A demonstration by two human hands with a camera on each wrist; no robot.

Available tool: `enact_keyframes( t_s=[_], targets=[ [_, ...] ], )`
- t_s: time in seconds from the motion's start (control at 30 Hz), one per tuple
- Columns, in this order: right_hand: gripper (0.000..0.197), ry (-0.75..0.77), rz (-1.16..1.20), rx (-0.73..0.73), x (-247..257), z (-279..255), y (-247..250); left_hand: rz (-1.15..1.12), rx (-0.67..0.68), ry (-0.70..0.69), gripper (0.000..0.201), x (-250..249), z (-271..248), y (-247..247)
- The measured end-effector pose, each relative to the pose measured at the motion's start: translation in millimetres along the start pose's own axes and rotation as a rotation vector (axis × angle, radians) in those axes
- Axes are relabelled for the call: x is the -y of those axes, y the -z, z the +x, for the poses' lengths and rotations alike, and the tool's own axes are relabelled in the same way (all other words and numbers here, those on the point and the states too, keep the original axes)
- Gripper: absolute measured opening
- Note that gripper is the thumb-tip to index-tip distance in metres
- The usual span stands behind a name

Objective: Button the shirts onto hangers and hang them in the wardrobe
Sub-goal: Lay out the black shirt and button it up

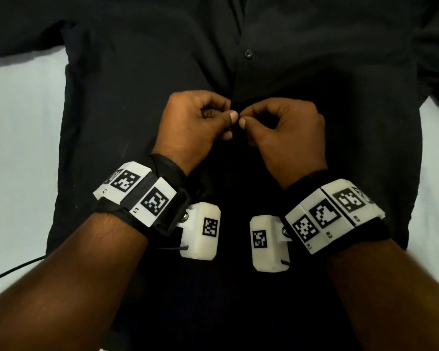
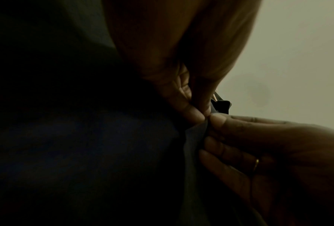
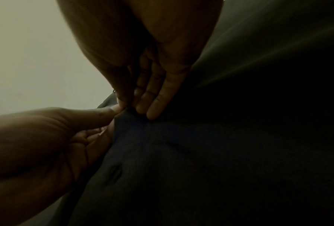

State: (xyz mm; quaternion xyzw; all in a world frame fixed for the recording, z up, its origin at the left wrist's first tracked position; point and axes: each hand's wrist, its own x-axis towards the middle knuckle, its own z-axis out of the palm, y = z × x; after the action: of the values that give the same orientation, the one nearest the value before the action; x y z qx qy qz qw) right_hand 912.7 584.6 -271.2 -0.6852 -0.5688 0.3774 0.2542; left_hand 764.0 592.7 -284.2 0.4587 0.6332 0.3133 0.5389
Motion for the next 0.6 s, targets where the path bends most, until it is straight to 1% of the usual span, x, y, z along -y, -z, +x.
enact_keyframes(
  t_s=[0.1, 0.17, 0.23, 0.27, 0.33, 0.47, 0.6],
  targets=[
    [0.004, 0.011, -0.177, 0.076, 5, 7, 3, 0.111, 0.010, -0.075, 0.032, -1, 1, 2],
    [0.005, 0.120, -0.339, 0.137, 9, 9, 6, 0.157, 0.035, -0.113, 0.042, -3, 2, 4],
    [0.011, 0.285, -0.470, 0.175, 12, 11, 8, 0.181, 0.040, -0.122, 0.047, -5, 4, 6],
    [0.015, 0.342, -0.513, 0.195, 13, 13, 10, 0.206, 0.037, -0.122, 0.048, -7, 5, 6],
    [0.021, 0.406, -0.605, 0.257, 16, 20, 16, 0.243, 0.051, -0.121, 0.050, -9, 7, 8],
    [0.025, 0.510, -0.707, 0.388, 19, 31, 25, 0.161, 0.099, -0.099, 0.058, -8, 10, 10],
    [0.046, 0.588, -0.768, 0.544, 27, 30, 27, 0.133, 0.129, -0.108, 0.061, -7, 10, 11]
  ],
)
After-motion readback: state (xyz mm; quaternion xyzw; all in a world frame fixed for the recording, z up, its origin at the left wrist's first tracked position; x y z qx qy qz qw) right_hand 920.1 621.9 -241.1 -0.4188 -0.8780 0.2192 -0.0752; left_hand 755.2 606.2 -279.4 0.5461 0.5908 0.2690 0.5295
